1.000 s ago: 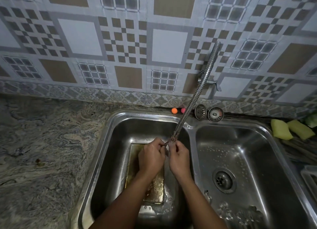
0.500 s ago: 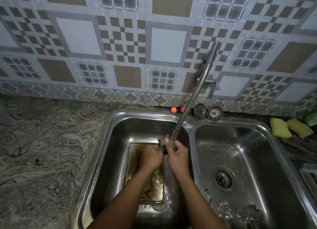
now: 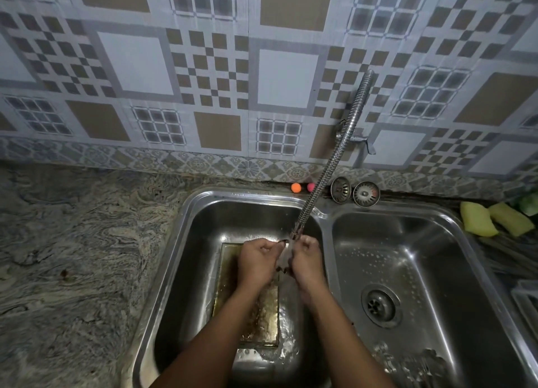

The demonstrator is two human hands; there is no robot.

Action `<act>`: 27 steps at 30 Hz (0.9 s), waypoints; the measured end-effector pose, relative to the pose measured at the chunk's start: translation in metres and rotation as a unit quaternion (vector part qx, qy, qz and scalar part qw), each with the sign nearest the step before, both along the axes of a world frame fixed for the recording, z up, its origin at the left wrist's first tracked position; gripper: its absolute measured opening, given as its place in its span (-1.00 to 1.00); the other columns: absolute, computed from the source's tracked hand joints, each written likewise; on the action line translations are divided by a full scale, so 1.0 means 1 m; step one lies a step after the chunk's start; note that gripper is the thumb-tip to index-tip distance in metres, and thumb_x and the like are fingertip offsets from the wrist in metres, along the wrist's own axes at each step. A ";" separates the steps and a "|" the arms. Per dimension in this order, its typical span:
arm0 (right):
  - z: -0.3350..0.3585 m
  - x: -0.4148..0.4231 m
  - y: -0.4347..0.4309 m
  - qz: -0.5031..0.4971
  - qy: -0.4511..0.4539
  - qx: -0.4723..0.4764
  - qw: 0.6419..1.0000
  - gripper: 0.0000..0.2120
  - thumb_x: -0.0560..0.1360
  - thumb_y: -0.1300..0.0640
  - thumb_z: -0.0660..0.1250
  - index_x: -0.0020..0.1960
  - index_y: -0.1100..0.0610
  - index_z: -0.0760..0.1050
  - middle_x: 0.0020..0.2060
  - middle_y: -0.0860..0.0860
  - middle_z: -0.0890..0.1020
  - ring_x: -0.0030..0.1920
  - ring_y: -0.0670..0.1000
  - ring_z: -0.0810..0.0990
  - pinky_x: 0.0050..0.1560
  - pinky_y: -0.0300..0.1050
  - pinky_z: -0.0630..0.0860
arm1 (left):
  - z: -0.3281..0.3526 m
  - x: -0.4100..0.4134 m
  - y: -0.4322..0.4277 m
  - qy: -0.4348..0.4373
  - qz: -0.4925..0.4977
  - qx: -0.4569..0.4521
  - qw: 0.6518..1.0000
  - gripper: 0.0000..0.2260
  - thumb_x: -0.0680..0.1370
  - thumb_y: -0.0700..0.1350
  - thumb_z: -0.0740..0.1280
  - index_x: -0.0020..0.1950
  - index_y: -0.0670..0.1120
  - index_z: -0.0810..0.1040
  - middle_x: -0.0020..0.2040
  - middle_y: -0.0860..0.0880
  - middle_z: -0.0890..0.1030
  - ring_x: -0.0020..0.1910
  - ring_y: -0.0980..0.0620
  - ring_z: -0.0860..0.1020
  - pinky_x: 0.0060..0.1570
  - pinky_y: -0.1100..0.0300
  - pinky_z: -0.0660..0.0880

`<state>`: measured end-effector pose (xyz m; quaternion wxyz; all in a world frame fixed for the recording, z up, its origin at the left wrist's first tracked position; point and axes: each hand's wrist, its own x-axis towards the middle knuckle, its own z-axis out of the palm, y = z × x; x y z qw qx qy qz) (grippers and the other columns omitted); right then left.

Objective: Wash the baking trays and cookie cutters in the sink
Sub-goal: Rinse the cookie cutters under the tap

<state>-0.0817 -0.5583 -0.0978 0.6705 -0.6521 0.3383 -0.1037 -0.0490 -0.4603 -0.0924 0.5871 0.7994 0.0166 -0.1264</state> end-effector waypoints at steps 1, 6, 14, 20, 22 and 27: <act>0.001 -0.002 0.005 0.017 -0.014 -0.042 0.999 -0.88 0.61 0.10 0.26 -0.02 0.15 0.49 -0.32 -0.03 0.53 -0.34 -0.12 0.47 -0.33 -0.26 0.39 | -0.001 0.000 -0.002 0.010 0.023 0.005 1.000 -0.79 0.50 -0.12 0.49 -0.29 -0.20 0.65 -0.42 -0.13 0.64 -0.51 0.03 0.54 -0.46 0.16 0.46; 0.010 -0.004 0.006 -0.144 -0.006 -0.032 0.989 -0.67 0.63 0.00 0.23 -0.19 0.14 0.61 -0.42 0.00 0.60 -0.44 -0.12 0.53 -0.42 -0.22 0.44 | 0.009 -0.004 -0.013 0.094 -0.016 -0.099 0.990 -0.89 0.53 -0.16 0.45 -0.16 -0.18 0.70 -0.32 -0.11 0.69 -0.45 -0.03 0.61 -0.47 0.19 0.51; 0.011 0.005 0.024 -0.082 -0.002 0.436 0.896 -0.72 0.63 0.07 0.21 -0.09 0.18 0.61 -0.23 0.12 0.70 -0.31 0.04 0.66 -0.38 -0.17 0.58 | 0.023 0.004 -0.013 0.115 0.014 -0.196 0.974 -0.76 0.38 -0.37 0.53 0.01 -0.22 0.66 -0.18 -0.11 0.72 -0.25 0.07 0.67 -0.28 0.29 0.56; -0.003 -0.015 -0.023 -0.166 -0.052 0.449 0.876 -0.70 0.60 0.15 0.15 0.01 0.32 0.59 -0.08 0.26 0.67 -0.14 0.16 0.69 -0.06 -0.03 0.62 | 0.017 -0.010 -0.052 0.047 -0.081 -0.110 0.990 -0.78 0.36 -0.37 0.55 -0.06 -0.17 0.67 -0.26 -0.02 0.68 -0.35 0.24 0.61 -0.24 0.39 0.54; -0.011 -0.035 -0.062 -0.213 -0.051 0.384 0.897 -0.72 0.59 0.16 0.19 0.06 0.34 0.57 -0.07 0.25 0.66 -0.11 0.16 0.67 -0.09 -0.04 0.62 | 0.012 -0.024 -0.079 0.022 -0.126 -0.076 0.989 -0.80 0.39 -0.37 0.52 -0.08 -0.13 0.67 -0.29 0.04 0.65 -0.40 0.34 0.58 -0.29 0.47 0.49; -0.015 -0.110 -0.155 -0.222 0.022 0.223 0.949 -0.78 0.58 0.08 0.28 -0.09 0.18 0.63 -0.20 0.14 0.67 -0.28 0.04 0.63 -0.30 -0.12 0.55 | -0.024 -0.063 -0.160 0.038 -0.256 0.007 0.966 -0.82 0.53 -0.21 0.38 0.08 -0.06 0.71 -0.07 -0.06 0.72 -0.12 0.04 0.68 -0.10 0.23 0.59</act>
